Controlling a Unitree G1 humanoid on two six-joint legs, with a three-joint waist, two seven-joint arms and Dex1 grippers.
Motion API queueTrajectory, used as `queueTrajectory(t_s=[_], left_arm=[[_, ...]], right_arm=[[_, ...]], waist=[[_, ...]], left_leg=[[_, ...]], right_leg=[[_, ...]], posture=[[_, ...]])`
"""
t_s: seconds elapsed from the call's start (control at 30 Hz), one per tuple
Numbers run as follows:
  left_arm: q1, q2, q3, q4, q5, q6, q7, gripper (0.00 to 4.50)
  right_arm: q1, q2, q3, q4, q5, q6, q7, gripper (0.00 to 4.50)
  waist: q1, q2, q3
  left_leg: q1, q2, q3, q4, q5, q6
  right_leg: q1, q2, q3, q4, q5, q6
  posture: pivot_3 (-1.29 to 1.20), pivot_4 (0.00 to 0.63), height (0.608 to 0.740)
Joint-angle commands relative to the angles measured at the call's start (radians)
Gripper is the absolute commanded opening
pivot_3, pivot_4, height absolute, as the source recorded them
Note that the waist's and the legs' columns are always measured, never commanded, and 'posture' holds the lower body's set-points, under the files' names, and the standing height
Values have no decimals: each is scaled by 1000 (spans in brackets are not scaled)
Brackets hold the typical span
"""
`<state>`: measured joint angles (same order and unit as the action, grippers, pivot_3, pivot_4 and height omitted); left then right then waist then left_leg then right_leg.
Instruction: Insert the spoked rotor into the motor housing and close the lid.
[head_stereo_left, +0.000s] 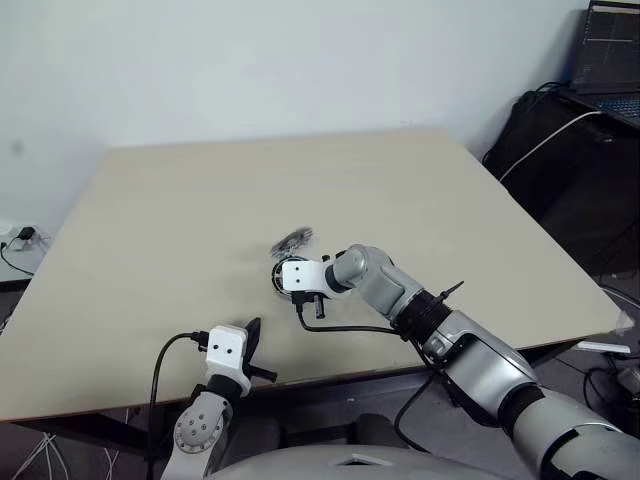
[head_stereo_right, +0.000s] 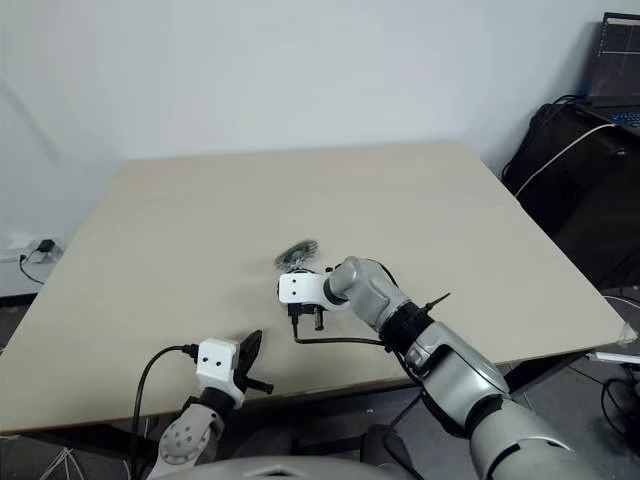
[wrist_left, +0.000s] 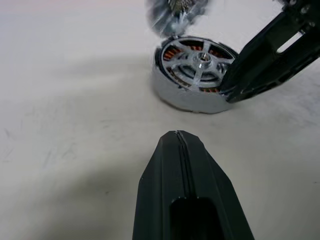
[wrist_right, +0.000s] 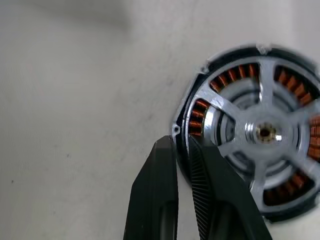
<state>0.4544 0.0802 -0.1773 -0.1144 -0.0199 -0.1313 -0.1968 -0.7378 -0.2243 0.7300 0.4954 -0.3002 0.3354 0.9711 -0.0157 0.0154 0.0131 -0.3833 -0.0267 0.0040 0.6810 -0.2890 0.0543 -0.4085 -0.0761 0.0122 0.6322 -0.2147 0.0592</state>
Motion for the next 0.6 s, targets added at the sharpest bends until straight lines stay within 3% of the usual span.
queueTrajectory(t_s=[0.03, 0.27, 0.6], left_arm=[[3, -11, -18, -78, 7, 12, 13, 0], [16, -6, -35, -143, 7, 63, 28, 0], [25, -10, -49, -213, -3, 140, 34, 0]], right_arm=[[-22, 6, -21, 20, -16, -7, -1, 109], [14, 1, -98, -60, 25, 55, -17, 108], [345, -188, -237, -706, 107, 438, 3, 108]], waist=[[0, 0, 0], [2, -1, 0], [21, -2, 2]], left_leg=[[0, 0, 0, 0, 0, 0], [1, 0, 0, 0, 1, -1], [-8, 0, -2, 0, 1, 3]], right_leg=[[0, 0, 0, 0, 0, 0], [0, 2, 0, 3, 0, -1], [-6, 0, -2, -3, -1, -1]], posture=[[0, 0, 740], [0, 0, 740], [0, 0, 740]])
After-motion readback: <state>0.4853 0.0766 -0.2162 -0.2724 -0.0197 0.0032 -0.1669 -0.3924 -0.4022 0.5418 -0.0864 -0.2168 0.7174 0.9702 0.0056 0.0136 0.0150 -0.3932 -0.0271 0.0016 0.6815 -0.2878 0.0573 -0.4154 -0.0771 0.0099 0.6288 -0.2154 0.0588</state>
